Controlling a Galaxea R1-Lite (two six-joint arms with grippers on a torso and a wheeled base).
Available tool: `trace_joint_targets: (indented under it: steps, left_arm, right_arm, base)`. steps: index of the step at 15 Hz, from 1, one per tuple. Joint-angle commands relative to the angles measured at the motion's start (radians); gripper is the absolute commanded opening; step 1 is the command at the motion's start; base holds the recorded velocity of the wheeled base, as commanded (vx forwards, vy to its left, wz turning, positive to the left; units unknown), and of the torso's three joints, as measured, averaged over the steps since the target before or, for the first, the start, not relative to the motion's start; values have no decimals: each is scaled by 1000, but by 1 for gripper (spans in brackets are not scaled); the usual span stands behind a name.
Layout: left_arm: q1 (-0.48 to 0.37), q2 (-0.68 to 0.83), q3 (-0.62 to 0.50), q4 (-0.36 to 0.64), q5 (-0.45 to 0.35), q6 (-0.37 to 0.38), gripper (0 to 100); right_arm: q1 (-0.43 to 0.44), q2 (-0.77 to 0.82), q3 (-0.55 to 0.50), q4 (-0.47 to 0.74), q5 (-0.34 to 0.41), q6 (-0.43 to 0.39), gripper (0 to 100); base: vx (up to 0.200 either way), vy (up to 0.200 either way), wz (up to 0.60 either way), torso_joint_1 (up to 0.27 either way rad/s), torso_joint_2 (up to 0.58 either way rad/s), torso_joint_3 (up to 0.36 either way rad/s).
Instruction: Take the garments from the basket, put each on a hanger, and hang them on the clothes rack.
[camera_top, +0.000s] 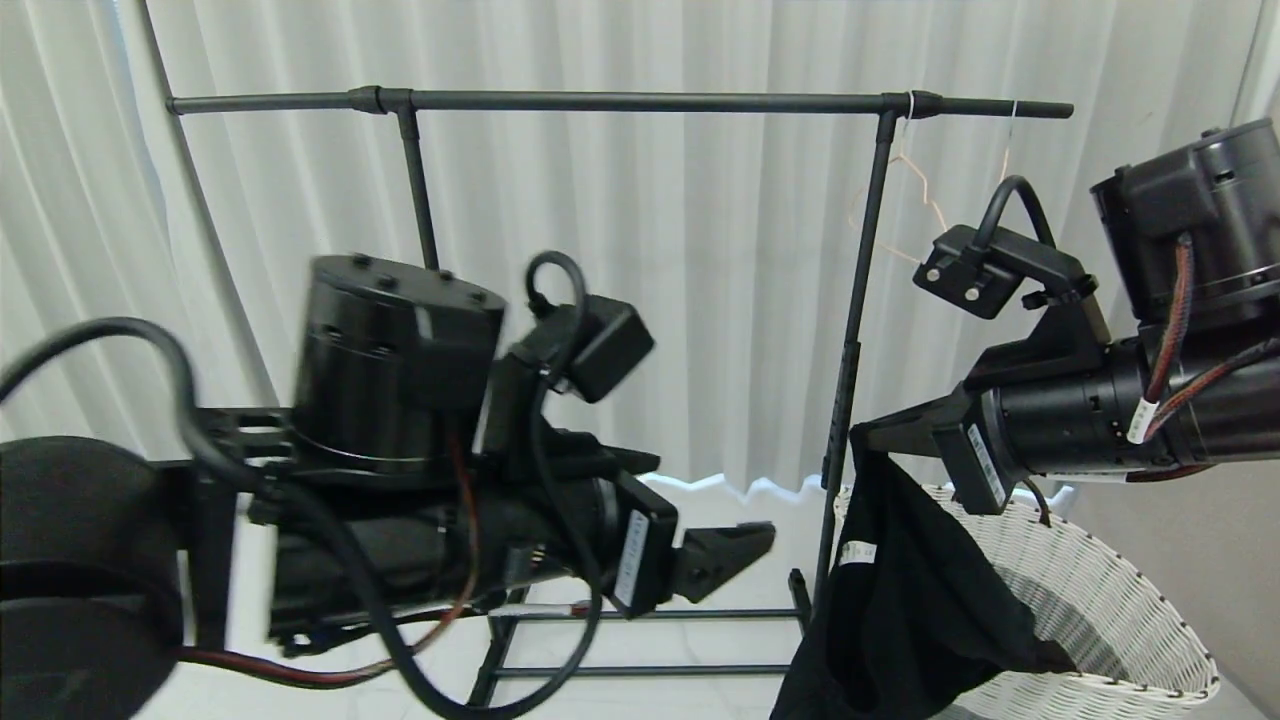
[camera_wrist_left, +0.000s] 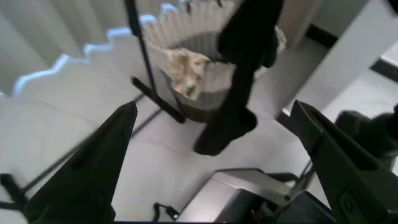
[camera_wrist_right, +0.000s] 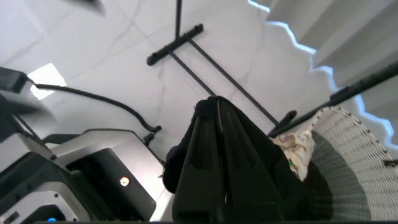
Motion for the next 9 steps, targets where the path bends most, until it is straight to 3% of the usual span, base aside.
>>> trace_joint_targets:
  steps: [1, 5, 9]
  left_arm:
    - [-59, 156, -30, -37, 1, -5, 100]
    - [-13, 317, -80, -149, -1, -9, 100]
    - [15, 409, -143, -189, -4, -12, 100]
  right_arm:
    - [24, -3, -10, 1, 1, 2, 0]
    - [29, -15, -12, 3, 1, 2, 0]
    - [38, -23, -16, 3, 1, 4, 0]
  base:
    - [0, 0, 0, 0, 0, 0]
    - [0, 0, 0, 0, 0, 0]
    - [0, 0, 0, 0, 0, 0]
